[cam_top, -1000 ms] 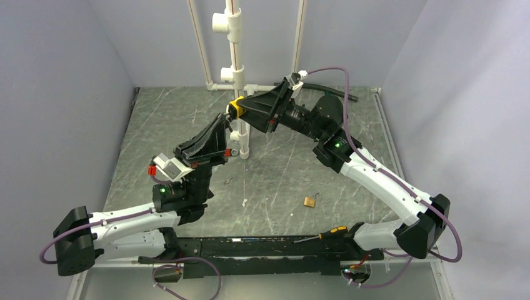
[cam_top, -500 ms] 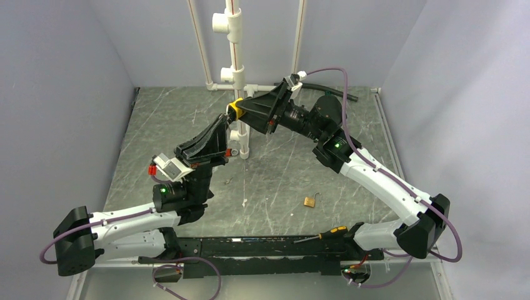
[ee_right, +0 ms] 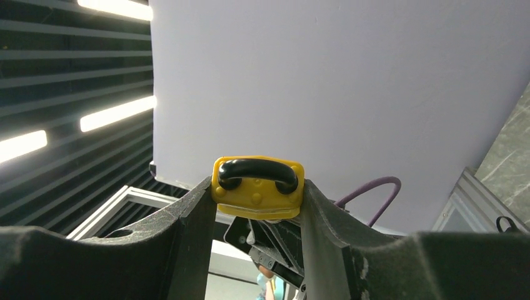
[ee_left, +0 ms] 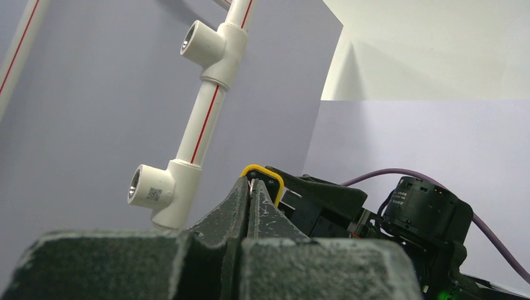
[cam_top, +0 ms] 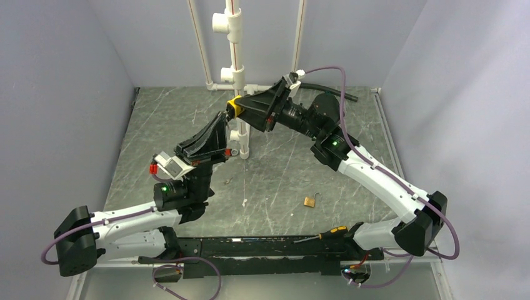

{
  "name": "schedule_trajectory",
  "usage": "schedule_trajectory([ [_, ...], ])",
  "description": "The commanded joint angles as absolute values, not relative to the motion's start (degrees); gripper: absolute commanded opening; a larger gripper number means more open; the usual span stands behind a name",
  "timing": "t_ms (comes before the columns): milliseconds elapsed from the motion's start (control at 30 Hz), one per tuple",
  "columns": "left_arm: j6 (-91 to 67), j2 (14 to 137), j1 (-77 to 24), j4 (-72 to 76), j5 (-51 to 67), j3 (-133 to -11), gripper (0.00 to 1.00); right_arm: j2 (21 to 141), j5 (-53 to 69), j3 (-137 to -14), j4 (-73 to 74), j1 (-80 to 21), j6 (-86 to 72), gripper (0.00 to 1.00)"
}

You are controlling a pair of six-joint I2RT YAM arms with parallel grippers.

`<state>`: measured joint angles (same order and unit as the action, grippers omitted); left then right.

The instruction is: Unlock with the key

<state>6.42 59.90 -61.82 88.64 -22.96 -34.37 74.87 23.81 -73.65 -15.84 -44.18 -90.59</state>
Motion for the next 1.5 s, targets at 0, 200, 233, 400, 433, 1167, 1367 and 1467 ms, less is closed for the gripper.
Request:
schedule_trajectory([
  [0,6.3,63.5,-61.1,89.0,-24.2,-35.7,0.0,74.7,30.5,-80.2,-18.3,-48.8,-88.4,0.0],
  [200,4.1,65.5,-60.4,89.0,-24.6,-36.0,0.0,76.9,31.4,-80.4,-24.2,-50.3,-91.0,0.0],
  [233,3.5,65.7,-60.3,89.1,-24.9,-36.1,0.0,77.4,31.3,-81.4,-23.9,-50.9,-90.6,0.0],
  [400,3.1,65.0,-60.0,89.0,-25.6,-36.2,0.0,77.2,30.0,-83.9,-16.1,-52.6,-85.0,0.0],
  [433,3.6,63.8,-60.0,89.0,-26.1,-35.7,0.0,76.0,28.3,-83.3,-13.7,-52.3,-83.5,0.0],
  [1167,-11.7,29.2,-60.0,26.7,-41.2,-29.5,0.0,77.0,18.0,-66.1,32.4,-38.3,-65.1,0.0],
  [1367,-30.7,21.8,-60.0,-2.6,-46.7,-30.9,0.0,81.0,17.3,-54.7,27.4,-38.8,-63.4,0.0],
  [1467,-39.8,19.6,-60.0,-11.4,-48.6,-31.2,0.0,86.4,11.8,-57.0,33.5,-39.7,-60.4,0.0],
])
